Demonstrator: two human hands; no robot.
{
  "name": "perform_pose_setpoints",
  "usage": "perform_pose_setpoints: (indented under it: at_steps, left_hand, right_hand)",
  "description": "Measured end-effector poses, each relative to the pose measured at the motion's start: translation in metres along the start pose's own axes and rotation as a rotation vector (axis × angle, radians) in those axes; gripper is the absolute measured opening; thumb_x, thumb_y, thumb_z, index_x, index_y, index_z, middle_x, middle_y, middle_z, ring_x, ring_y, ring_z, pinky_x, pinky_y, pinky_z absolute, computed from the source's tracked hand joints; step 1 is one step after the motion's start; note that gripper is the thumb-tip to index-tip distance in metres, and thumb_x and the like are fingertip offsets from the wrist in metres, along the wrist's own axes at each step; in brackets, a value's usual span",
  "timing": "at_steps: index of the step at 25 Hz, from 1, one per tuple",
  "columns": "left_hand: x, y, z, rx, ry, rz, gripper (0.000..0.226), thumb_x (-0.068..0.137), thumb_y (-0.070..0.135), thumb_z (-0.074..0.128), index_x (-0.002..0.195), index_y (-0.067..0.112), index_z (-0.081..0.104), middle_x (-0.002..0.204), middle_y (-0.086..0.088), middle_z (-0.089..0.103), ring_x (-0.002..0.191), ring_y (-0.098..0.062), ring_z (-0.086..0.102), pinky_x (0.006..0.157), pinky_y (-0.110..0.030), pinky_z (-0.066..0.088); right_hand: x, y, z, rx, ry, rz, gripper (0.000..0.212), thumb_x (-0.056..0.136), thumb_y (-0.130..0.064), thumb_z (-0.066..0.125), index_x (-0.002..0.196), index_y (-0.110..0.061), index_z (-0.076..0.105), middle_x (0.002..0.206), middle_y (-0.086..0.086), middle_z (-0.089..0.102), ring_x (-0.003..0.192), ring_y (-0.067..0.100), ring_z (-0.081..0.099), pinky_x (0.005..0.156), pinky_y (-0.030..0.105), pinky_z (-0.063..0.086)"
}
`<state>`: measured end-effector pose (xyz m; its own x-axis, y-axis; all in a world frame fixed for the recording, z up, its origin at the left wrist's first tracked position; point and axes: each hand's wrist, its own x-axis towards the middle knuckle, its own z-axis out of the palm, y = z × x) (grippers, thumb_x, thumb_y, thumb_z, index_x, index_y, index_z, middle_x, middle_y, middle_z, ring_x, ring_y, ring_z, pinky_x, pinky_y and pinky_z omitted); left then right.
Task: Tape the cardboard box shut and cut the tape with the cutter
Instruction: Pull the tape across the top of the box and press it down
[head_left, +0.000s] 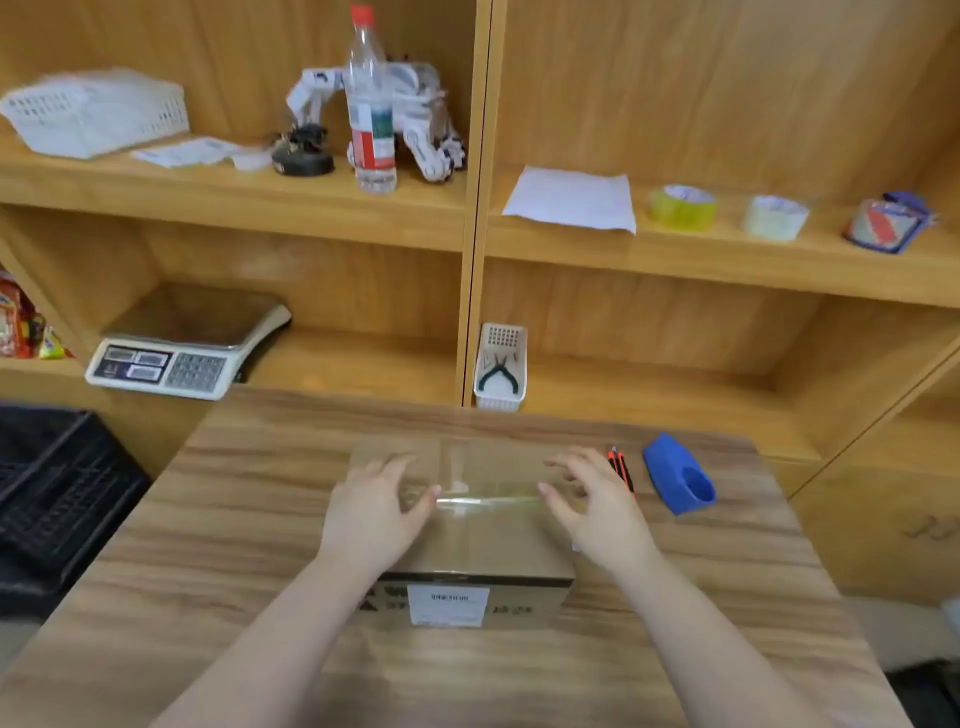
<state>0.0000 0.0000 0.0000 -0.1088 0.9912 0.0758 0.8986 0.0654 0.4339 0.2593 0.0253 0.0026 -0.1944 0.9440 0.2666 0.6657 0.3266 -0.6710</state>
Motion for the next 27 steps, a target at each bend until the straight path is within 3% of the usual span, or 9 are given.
perform_pose_setpoints:
  at_steps: [4,7,9,12,14,18,23,25,27]
  left_hand:
    - [0.029,-0.020,0.035,0.140,-0.168,0.011,0.059,0.090,0.061,0.039,0.141,0.031,0.046,0.153,-0.003,0.042,0.139,-0.027,0.036,0.114,-0.041,0.031]
    - [0.055,-0.033,0.051,0.194,-0.170,0.100,0.068,0.088,0.068,0.027,0.144,0.033,0.041,0.158,-0.001,0.032,0.143,-0.024,0.028,0.117,-0.040,0.026]
    - [0.081,-0.041,0.048,0.202,-0.195,0.195,0.076,0.082,0.072,0.016,0.144,0.035,0.041,0.159,0.000,0.031,0.143,-0.023,0.028,0.116,-0.040,0.028]
    - [0.123,-0.047,0.044,0.210,-0.289,0.336,0.083,0.078,0.079,0.012,0.146,0.036,0.037,0.160,0.002,0.026,0.146,-0.022,0.022,0.116,-0.042,0.026]
    - [0.146,-0.047,0.041,0.193,-0.339,0.393,0.075,0.083,0.074,0.019,0.147,0.038,0.034,0.162,0.005,0.022,0.148,-0.020,0.017,0.118,-0.041,0.020]
    - [0.182,-0.039,0.041,0.136,-0.440,0.442,0.063,0.091,0.060,0.038,0.148,0.037,0.030,0.162,0.004,0.017,0.150,-0.021,0.013,0.119,-0.040,0.013]
    - [0.174,-0.003,0.058,0.117,-0.156,0.396,0.046,0.096,0.030,0.051,0.140,0.021,0.046,0.148,-0.003,0.047,0.138,-0.024,0.038,0.108,-0.038,0.033]
    - [0.153,0.011,0.071,0.035,-0.165,0.270,0.048,0.098,0.037,0.044,0.144,0.021,0.041,0.154,-0.004,0.039,0.142,-0.025,0.031,0.114,-0.039,0.029]
    - [0.138,0.022,0.085,0.032,-0.263,0.161,0.061,0.098,0.050,0.031,0.152,0.024,0.023,0.162,-0.008,0.018,0.150,-0.026,0.012,0.122,-0.041,0.011]
  right_hand:
    - [0.023,0.028,0.037,-0.117,-0.108,0.090,0.029,0.081,-0.028,0.066,0.110,-0.026,0.064,0.118,-0.005,0.058,0.114,0.015,0.054,0.098,0.038,0.046]
    - [0.048,0.038,0.051,-0.176,-0.134,0.070,0.033,0.080,-0.028,0.068,0.113,-0.026,0.066,0.117,-0.004,0.064,0.114,0.017,0.055,0.100,0.034,0.044]
    - [0.065,0.044,0.057,-0.259,-0.168,0.030,0.033,0.081,-0.031,0.068,0.114,-0.027,0.066,0.119,-0.003,0.065,0.115,0.019,0.055,0.101,0.039,0.043]
    - [0.092,0.050,0.057,-0.357,-0.278,-0.022,0.037,0.083,-0.039,0.063,0.119,-0.030,0.063,0.133,-0.004,0.058,0.125,0.021,0.048,0.105,0.046,0.039]
    - [0.101,0.057,0.056,-0.389,-0.340,-0.047,0.042,0.085,-0.044,0.058,0.125,-0.032,0.057,0.142,-0.007,0.048,0.135,0.017,0.037,0.111,0.043,0.032]
    - [0.098,0.066,0.064,-0.313,-0.209,0.006,0.044,0.085,-0.052,0.050,0.124,-0.034,0.055,0.141,-0.006,0.048,0.134,0.019,0.038,0.109,0.048,0.031]
    - [0.102,0.062,0.078,-0.301,-0.013,0.135,0.040,0.080,-0.049,0.058,0.116,-0.032,0.062,0.133,-0.007,0.055,0.124,0.019,0.047,0.101,0.045,0.039]
    - [0.099,0.058,0.084,-0.297,0.044,0.179,0.038,0.079,-0.043,0.065,0.114,-0.029,0.065,0.134,-0.006,0.057,0.127,0.019,0.046,0.101,0.042,0.038]
    - [0.093,0.051,0.091,-0.339,0.058,0.236,0.037,0.079,-0.042,0.065,0.114,-0.028,0.065,0.135,-0.005,0.056,0.127,0.019,0.046,0.096,0.040,0.036]
